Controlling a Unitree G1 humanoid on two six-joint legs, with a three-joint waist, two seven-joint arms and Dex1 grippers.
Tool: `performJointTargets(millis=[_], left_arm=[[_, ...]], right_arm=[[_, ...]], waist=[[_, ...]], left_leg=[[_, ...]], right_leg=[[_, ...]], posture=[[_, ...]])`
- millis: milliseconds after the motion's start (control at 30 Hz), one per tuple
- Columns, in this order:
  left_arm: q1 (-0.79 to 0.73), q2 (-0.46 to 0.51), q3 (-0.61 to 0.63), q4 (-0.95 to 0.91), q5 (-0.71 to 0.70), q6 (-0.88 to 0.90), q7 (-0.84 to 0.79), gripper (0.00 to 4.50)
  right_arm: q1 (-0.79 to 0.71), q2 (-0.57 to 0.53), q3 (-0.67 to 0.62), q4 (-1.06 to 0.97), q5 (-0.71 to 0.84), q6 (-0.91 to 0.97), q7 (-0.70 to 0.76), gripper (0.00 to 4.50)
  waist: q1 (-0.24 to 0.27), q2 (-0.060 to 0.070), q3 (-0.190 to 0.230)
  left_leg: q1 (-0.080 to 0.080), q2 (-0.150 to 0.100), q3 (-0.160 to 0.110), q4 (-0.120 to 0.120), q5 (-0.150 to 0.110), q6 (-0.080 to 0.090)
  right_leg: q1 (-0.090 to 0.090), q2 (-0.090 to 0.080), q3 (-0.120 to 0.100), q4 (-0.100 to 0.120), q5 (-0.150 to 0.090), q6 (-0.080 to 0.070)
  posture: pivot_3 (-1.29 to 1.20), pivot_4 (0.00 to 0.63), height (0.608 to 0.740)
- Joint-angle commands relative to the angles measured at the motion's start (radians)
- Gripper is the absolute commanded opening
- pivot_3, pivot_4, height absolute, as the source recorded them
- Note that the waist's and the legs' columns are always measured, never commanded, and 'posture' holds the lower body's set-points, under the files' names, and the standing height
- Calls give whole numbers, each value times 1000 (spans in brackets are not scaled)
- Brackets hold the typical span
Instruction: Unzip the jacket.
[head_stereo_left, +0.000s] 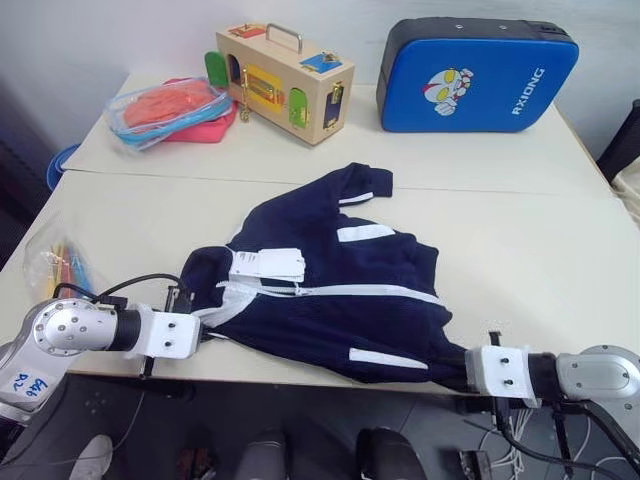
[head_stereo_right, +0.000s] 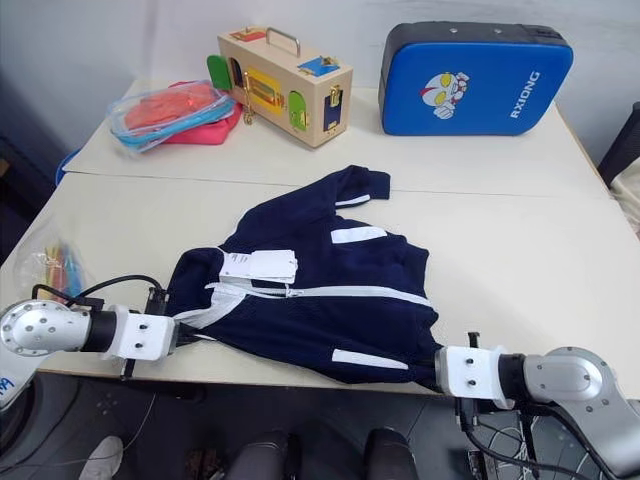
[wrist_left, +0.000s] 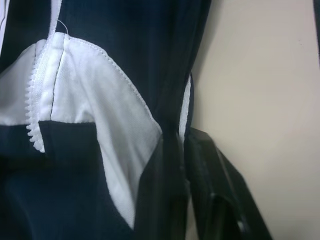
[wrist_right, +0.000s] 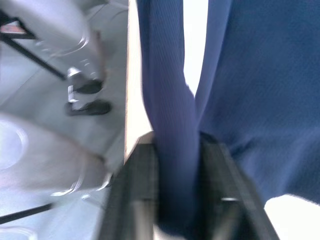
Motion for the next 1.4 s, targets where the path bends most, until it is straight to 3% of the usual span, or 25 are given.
performJointTargets(millis=[33, 267, 400, 500, 600, 667, 733, 900, 1033, 1300, 1400], left_arm=[[62, 5, 39, -37, -44, 129, -38, 1465], [183, 12, 239, -164, -277, 382, -145, 3463], [175, 15, 397, -193, -476, 541, -237, 4464], [57, 29, 435, -144, -543, 630, -220, 4464], [-60, 42, 403, -85, -515, 623, -213, 4464], [-156, 28, 371, -45, -523, 641, -191, 4464], [-260, -3, 261, 2, -411, 555, -143, 4464], [-460, -124, -3, 122, -151, 337, -99, 4464], [-596, -237, -131, 269, 8, 189, -52, 4464], [-697, -347, -211, 456, 149, -26, -2, 4464], [-704, -379, -223, 500, 172, -74, 3, 3869]], right_arm=[[11, -24, -72, -29, 61, 35, 43, 2385], [13, -63, -219, -89, 222, 154, 153, 4500], [-72, -69, -276, -100, 327, 220, 169, 4500], [-220, -69, -251, -86, 381, 267, 145, 4500], [-416, -29, -160, -87, 389, 327, 57, 4500], [-520, 14, -96, -87, 377, 360, -5, 4500], [-576, 43, -39, -86, 346, 342, -8, 4500], [-654, 106, 42, -52, 290, 323, -32, 4500], [-667, 132, 67, -32, 260, 309, -31, 4500], [-648, 142, 51, -34, 241, 307, -44, 4500], [-639, 142, 42, -42, 243, 314, -54, 4500]], waist=[[-7, 0, 0], [-2, 0, 1], [2, 0, 1], [4, 0, 1], [0, 0, 1], [-3, 0, 1], [-5, 0, 1], [4, 0, 1], [13, -1, 1], [12, -1, 1], [15, -1, 1]], left_leg=[[1, 0, 0, 0, 0, 0], [0, 2, -1, 0, 0, 0], [-1, 4, -2, 2, 0, 1], [-1, 5, -2, 2, -1, 1], [0, 2, -2, 3, -1, 0], [-1, 1, -2, 1, -1, 0], [-3, 1, -2, 1, -1, 0], [-4, -1, 6, 2, -2, 0], [-7, -1, 6, 5, -2, 0], [-8, -1, 7, 5, -2, 1], [-8, -1, 7, 5, -2, 1]], right_leg=[[0, 0, 0, 0, 0, 0], [-1, 1, 2, 0, 0, 0], [0, 1, 2, 0, 0, 0], [0, 1, 2, 0, 0, 0], [0, 1, 2, 0, 0, 0], [-1, 1, 2, 0, 0, 0], [-3, 1, 2, 0, 0, 0], [-4, 1, 1, 0, 0, 0], [-5, 1, 1, 1, 1, 1], [-7, 1, 0, 1, 1, 1], [-6, 1, 0, 1, 1, 1]], posture=[[0, 150, 740], [0, 150, 740], [0, 150, 740], [0, 150, 740], [0, 150, 740], [0, 150, 740], [0, 150, 740], [0, 150, 740], [0, 150, 740], [0, 150, 740], [0, 150, 740]])
